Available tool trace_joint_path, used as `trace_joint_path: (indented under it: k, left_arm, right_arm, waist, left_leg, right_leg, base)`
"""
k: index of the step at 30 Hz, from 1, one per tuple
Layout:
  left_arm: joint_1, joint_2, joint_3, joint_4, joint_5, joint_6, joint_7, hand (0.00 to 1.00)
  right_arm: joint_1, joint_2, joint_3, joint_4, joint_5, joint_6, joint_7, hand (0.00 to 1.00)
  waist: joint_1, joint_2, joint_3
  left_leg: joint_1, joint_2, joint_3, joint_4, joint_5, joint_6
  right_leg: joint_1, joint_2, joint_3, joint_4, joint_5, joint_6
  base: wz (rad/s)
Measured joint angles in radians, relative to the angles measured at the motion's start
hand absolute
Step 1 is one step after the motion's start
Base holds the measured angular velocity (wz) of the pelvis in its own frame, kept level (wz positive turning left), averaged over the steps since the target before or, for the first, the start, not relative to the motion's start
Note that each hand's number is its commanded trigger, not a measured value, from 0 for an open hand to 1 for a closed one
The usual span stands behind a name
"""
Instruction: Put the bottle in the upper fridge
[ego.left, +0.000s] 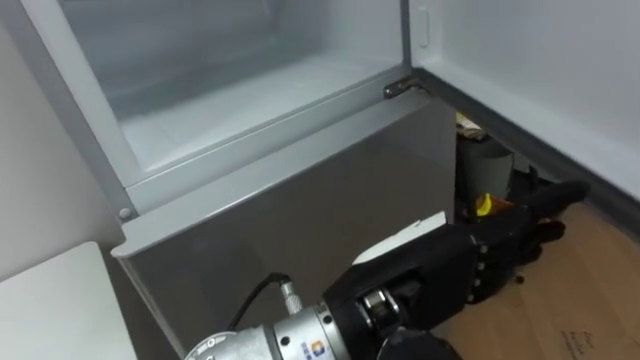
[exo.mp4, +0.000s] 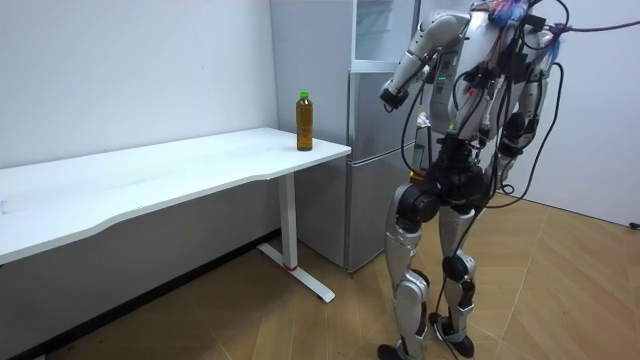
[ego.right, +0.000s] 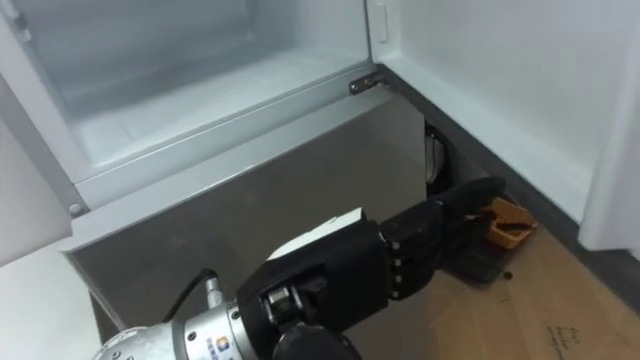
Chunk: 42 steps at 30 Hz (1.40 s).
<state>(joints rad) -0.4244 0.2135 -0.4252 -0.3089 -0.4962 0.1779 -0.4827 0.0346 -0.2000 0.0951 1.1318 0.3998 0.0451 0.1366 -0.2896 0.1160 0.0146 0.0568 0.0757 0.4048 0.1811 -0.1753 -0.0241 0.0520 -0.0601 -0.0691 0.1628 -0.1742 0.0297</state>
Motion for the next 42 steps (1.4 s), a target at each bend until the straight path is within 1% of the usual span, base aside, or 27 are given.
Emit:
trace_joint_path:
  k: [2,4,5,8,10,11,12,13,14,16,17,18,22,23,25,26,27,28,30,32,33,34,36,37,39,40,42]
  left_arm:
    - [0.000,-0.003,0.025,-0.008,0.002,0.000,0.000,0.00]
    - [0.000,-0.010,0.063,-0.015,0.022,0.000,0.011,0.00]
    - [0.000,-0.009,0.072,-0.017,0.027,-0.001,0.017,0.00]
    - [0.002,-0.004,0.115,-0.046,0.068,-0.001,0.043,0.00]
    - [0.008,-0.001,0.144,-0.091,0.107,-0.004,0.045,0.00]
    - [0.010,0.000,0.151,-0.106,0.118,-0.006,0.047,0.00]
    - [0.017,0.005,0.162,-0.132,0.124,-0.010,0.062,0.00]
    - [0.042,0.008,0.181,-0.169,0.158,-0.017,0.072,0.00]
    - [0.056,0.011,0.191,-0.186,0.175,-0.020,0.080,0.00]
    - [0.096,0.013,0.247,-0.214,0.216,-0.028,0.094,0.00]
    - [0.101,0.015,0.268,-0.213,0.216,-0.028,0.100,0.00]
    - [0.109,0.016,0.315,-0.213,0.216,-0.028,0.119,0.00]
    - [0.115,0.012,0.450,-0.241,0.217,-0.029,0.187,0.00]
    - [0.115,0.012,0.466,-0.249,0.217,-0.032,0.195,0.00]
    - [0.115,0.014,0.528,-0.281,0.231,-0.048,0.215,0.00]
    - [0.117,0.014,0.544,-0.287,0.231,-0.056,0.220,0.00]
    - [0.122,0.014,0.573,-0.304,0.239,-0.067,0.244,0.00]
    - [0.139,0.012,0.602,-0.315,0.265,-0.090,0.266,0.00]
    - [0.164,0.009,0.641,-0.318,0.308,-0.113,0.294,0.00]
    - [0.189,0.007,0.670,-0.317,0.335,-0.121,0.322,0.00]
    - [0.218,0.004,0.689,-0.317,0.358,-0.132,0.331,0.00]
    - [0.250,0.004,0.706,-0.317,0.380,-0.137,0.347,0.00]
    - [0.279,0.004,0.723,-0.306,0.398,-0.138,0.372,0.00]
    - [0.300,0.002,0.732,-0.290,0.397,-0.142,0.388,0.00]
    - [0.345,-0.005,0.753,-0.268,0.395,-0.144,0.411,0.00]
    - [0.379,-0.006,0.773,-0.250,0.388,-0.145,0.424,0.00]
    - [0.427,-0.017,0.795,-0.224,0.388,-0.145,0.448,0.00]
  right_arm:
    - [0.000,0.000,-0.001,0.000,-0.010,0.000,-0.002,0.00]
    - [0.002,0.001,0.000,0.005,-0.011,0.000,-0.002,0.00]
    - [0.004,0.001,0.000,0.006,-0.010,0.000,-0.001,0.00]
    - [0.013,0.005,-0.001,0.017,-0.011,0.000,0.002,0.00]
    - [0.029,0.009,0.001,0.020,-0.013,-0.002,0.003,0.00]
    - [0.029,0.009,0.001,0.022,-0.014,-0.002,0.003,0.00]
    - [0.032,0.009,0.002,0.023,-0.016,-0.002,0.001,0.00]
    - [0.033,0.011,0.000,0.024,-0.023,-0.002,-0.004,0.00]
    - [0.034,0.012,0.000,0.027,-0.026,-0.002,-0.004,0.00]
    - [0.037,0.020,-0.001,0.036,-0.033,-0.003,-0.017,0.00]
    - [0.037,0.023,-0.002,0.037,-0.039,-0.003,-0.019,0.00]
    - [0.036,0.029,-0.004,0.038,-0.052,-0.004,-0.024,0.00]
    - [0.043,0.041,-0.010,0.048,-0.054,-0.009,-0.023,0.00]
    - [0.045,0.042,-0.010,0.048,-0.053,-0.009,-0.023,0.00]
    - [0.055,0.044,-0.012,0.045,-0.055,-0.009,-0.021,0.00]
    - [0.059,0.045,-0.020,0.044,-0.056,-0.009,-0.019,0.00]
    - [0.068,0.046,-0.030,0.042,-0.055,-0.012,-0.017,0.00]
    - [0.075,0.047,-0.037,0.042,-0.059,-0.013,-0.017,0.00]
    - [0.086,0.047,-0.042,0.042,-0.068,-0.018,-0.018,0.00]
    - [0.089,0.048,-0.047,0.042,-0.092,-0.024,-0.020,0.00]
    - [0.088,0.049,-0.059,0.042,-0.100,-0.024,-0.022,0.00]
    - [0.087,0.049,-0.067,0.042,-0.103,-0.026,-0.025,0.00]
    - [0.087,0.048,-0.072,0.043,-0.097,-0.030,-0.025,0.00]
    - [0.096,0.047,-0.074,0.041,-0.096,-0.031,-0.025,0.00]
    - [0.111,0.047,-0.079,0.026,-0.098,-0.034,-0.028,0.00]
    - [0.119,0.048,-0.079,0.026,-0.098,-0.036,-0.028,0.00]
    - [0.129,0.047,-0.081,0.026,-0.094,-0.037,-0.030,0.00]
  waist:
    - [0.014,-0.003,0.0011]
    - [0.048,-0.008,0.0010]
    - [0.052,-0.009,0.0007]
    - [0.093,-0.023,-0.0005]
    - [0.134,-0.042,-0.0059]
    - [0.142,-0.046,-0.0057]
    - [0.163,-0.053,-0.0072]
    - [0.174,-0.057,-0.0110]
    - [0.180,-0.054,-0.0141]
    - [0.210,-0.060,-0.0152]
    - [0.213,-0.063,-0.0133]
    - [0.217,-0.057,-0.0173]
    - [0.252,-0.056,-0.0179]
    - [0.259,-0.056,-0.0181]
    - [0.282,-0.055,-0.0186]
    - [0.288,-0.055,-0.0188]
    - [0.298,-0.055,-0.0208]
    - [0.305,-0.057,-0.0198]
    - [0.315,-0.056,-0.0203]
    - [0.322,-0.057,-0.0196]
    - [0.327,-0.057,-0.0196]
    - [0.328,-0.057,-0.0199]
    - [0.333,-0.056,-0.0202]
    - [0.344,-0.064,-0.0146]
    - [0.356,-0.061,-0.0152]
    - [0.362,-0.068,-0.0115]
    - [0.371,-0.069,-0.0109]
  left_leg:
    - [-0.004,-0.001,-0.008,0.000,0.000,0.000]
    - [-0.004,-0.004,-0.027,0.001,0.000,0.000]
    - [-0.005,-0.005,-0.033,0.001,0.000,0.000]
    - [-0.009,-0.011,-0.059,0.001,0.002,0.000]
    - [-0.012,-0.013,-0.083,0.003,0.002,0.000]
    - [-0.013,-0.014,-0.086,0.004,0.002,0.000]
    - [-0.018,-0.014,-0.094,0.009,0.002,0.000]
    - [-0.021,-0.016,-0.106,0.010,0.002,0.000]
    - [-0.021,-0.017,-0.110,0.011,0.002,0.000]
    - [-0.018,-0.018,-0.123,0.016,0.002,0.000]
    - [-0.017,-0.018,-0.132,0.016,0.002,0.000]
    - [-0.017,-0.018,-0.139,0.017,0.003,-0.001]
    - [-0.018,-0.022,-0.151,0.017,0.003,-0.001]
    - [-0.018,-0.022,-0.152,0.017,0.003,-0.001]
    - [-0.022,-0.024,-0.159,0.017,0.003,-0.001]
    - [-0.023,-0.024,-0.161,0.017,0.003,-0.001]
    - [-0.025,-0.026,-0.165,0.017,0.003,-0.001]
    - [-0.023,-0.029,-0.170,0.016,0.003,-0.001]
    - [-0.018,-0.031,-0.175,0.016,0.003,-0.001]
    - [-0.018,-0.034,-0.190,0.016,0.003,-0.001]
    - [-0.020,-0.035,-0.193,0.017,0.003,-0.001]
    - [-0.024,-0.036,-0.201,0.019,0.003,0.000]
    - [-0.027,-0.040,-0.213,0.021,0.003,0.000]
    - [-0.026,-0.041,-0.219,0.021,0.004,0.001]
    - [-0.016,-0.042,-0.221,0.021,0.004,0.001]
    - [-0.011,-0.044,-0.222,0.019,0.004,0.001]
    - [-0.011,-0.046,-0.225,0.020,0.004,0.001]
  right_leg:
    - [-0.002,-0.002,-0.016,0.001,-0.001,0.000]
    - [0.002,-0.006,-0.031,0.001,-0.003,0.001]
    - [0.004,-0.007,-0.039,0.003,-0.004,0.002]
    - [0.013,-0.010,-0.062,0.005,-0.005,0.003]
    - [0.021,-0.011,-0.077,0.004,-0.007,0.005]
    - [0.023,-0.012,-0.080,0.003,-0.008,0.005]
    - [0.025,-0.012,-0.088,0.002,-0.008,0.005]
    - [0.030,-0.012,-0.097,-0.006,-0.008,0.005]
    - [0.036,-0.012,-0.101,-0.012,-0.008,0.005]
    - [0.050,-0.013,-0.115,-0.013,-0.008,0.005]
    - [0.053,-0.013,-0.122,-0.013,-0.008,0.005]
    - [0.059,-0.013,-0.133,-0.014,-0.009,0.005]
    - [0.070,-0.014,-0.149,-0.019,-0.014,0.005]
    - [0.070,-0.014,-0.150,-0.021,-0.014,0.005]
    - [0.071,-0.015,-0.154,-0.026,-0.014,0.005]
    - [0.070,-0.015,-0.155,-0.027,-0.014,0.005]
    - [0.070,-0.016,-0.158,-0.028,-0.014,0.006]
    - [0.075,-0.018,-0.160,-0.028,-0.016,0.008]
    - [0.082,-0.020,-0.166,-0.028,-0.017,0.009]
    - [0.089,-0.021,-0.181,-0.028,-0.018,0.011]
    - [0.090,-0.022,-0.183,-0.028,-0.018,0.012]
    - [0.090,-0.023,-0.189,-0.028,-0.019,0.013]
    - [0.092,-0.025,-0.204,-0.027,-0.021,0.012]
    - [0.096,-0.026,-0.207,-0.027,-0.022,0.012]
    - [0.107,-0.026,-0.208,-0.028,-0.024,0.013]
    - [0.113,-0.028,-0.208,-0.027,-0.029,0.013]
    - [0.115,-0.029,-0.211,-0.027,-0.031,0.013]
  base:
    - [0.26]
    - [0.18]
    - [0.27]
    - [0.25]
    - [0.23]
    - [0.22]
    - [0.21]
    - [0.23]
    - [0.19]
    - [0.18]
    - [0.26]
    - [0.23]
    - [0.13]
    - [0.10]
    - [0.04]
    - [0.07]
    - [0.08]
    - [0.08]
    - [0.11]
    - [0.18]
    - [0.15]
    - [0.14]
    - [0.18]
    - [0.12]
    - [0.03]
    - [0.04]
    - [0.06]
